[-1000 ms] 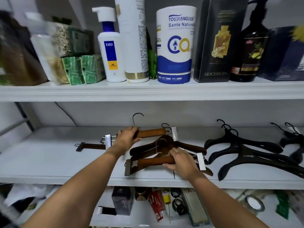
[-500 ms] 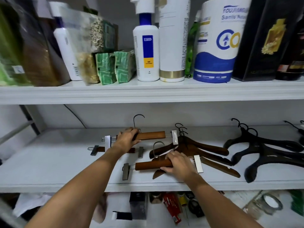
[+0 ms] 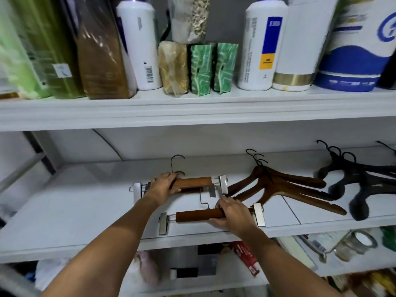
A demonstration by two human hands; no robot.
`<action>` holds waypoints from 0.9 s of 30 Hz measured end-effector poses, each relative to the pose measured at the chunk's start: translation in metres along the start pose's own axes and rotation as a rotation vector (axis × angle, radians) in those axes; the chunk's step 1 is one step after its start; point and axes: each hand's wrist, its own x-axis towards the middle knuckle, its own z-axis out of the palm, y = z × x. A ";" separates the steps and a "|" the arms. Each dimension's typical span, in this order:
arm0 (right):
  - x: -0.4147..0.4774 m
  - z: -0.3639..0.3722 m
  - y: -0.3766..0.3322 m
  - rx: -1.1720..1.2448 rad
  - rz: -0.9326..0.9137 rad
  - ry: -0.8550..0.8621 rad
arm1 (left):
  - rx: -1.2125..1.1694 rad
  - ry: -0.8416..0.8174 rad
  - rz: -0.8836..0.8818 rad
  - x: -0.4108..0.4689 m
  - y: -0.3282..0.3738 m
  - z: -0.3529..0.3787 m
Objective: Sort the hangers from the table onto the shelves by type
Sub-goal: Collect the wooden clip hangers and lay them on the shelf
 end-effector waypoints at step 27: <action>0.009 0.034 -0.043 -0.016 -0.096 0.218 | -0.091 -0.108 0.040 0.029 -0.065 0.046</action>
